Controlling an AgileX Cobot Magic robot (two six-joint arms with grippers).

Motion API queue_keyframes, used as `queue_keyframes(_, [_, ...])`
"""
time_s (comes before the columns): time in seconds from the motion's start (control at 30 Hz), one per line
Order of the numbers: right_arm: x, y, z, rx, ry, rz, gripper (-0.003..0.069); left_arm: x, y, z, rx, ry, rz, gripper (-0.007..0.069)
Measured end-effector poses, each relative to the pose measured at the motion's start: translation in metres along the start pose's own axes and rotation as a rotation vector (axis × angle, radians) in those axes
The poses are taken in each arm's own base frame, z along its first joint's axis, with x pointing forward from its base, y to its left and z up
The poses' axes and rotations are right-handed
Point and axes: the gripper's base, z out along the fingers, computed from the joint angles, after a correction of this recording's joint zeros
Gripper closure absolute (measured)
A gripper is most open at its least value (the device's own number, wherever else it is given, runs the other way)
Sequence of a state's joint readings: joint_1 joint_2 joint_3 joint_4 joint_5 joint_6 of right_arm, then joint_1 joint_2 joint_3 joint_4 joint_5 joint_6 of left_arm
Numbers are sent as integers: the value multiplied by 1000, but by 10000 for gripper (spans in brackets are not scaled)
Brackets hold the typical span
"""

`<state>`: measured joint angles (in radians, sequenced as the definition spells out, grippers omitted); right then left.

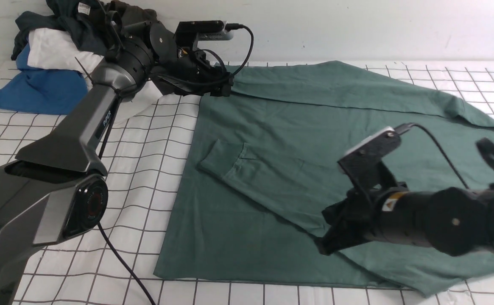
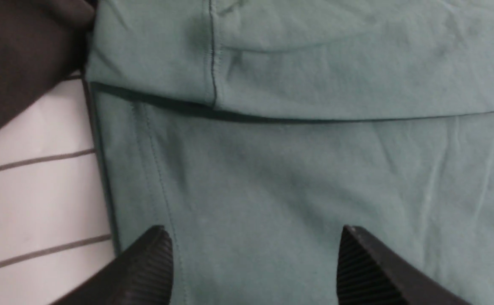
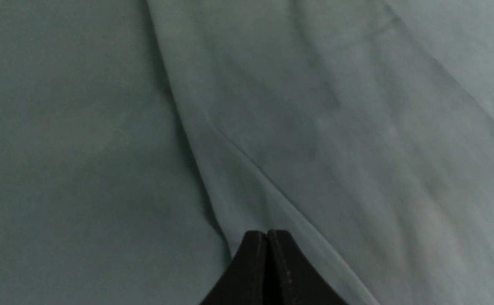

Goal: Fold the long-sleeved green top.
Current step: Use the left arm to clamp the cuff farthest from it

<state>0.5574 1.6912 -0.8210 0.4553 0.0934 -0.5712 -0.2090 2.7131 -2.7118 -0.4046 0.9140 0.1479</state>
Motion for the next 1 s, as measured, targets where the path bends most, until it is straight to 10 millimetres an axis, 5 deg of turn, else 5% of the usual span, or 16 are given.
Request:
queue_keyframes(0.27, [-55,16,61,-106,28,-30,669,7,-3,-1,32,83,0,222])
queue_keyframes(0.4, [-55,31,79,-171,96,-50,669,10,-1,-1,19,115,19,243])
queue_keyframes(0.8, [-41,63,76,-266,170,-74,669,7,9,-4,-7,87,17,244])
queue_keyframes(1.0, [-21,69,48,-303,225,-116,669,2,10,-4,-6,36,10,244])
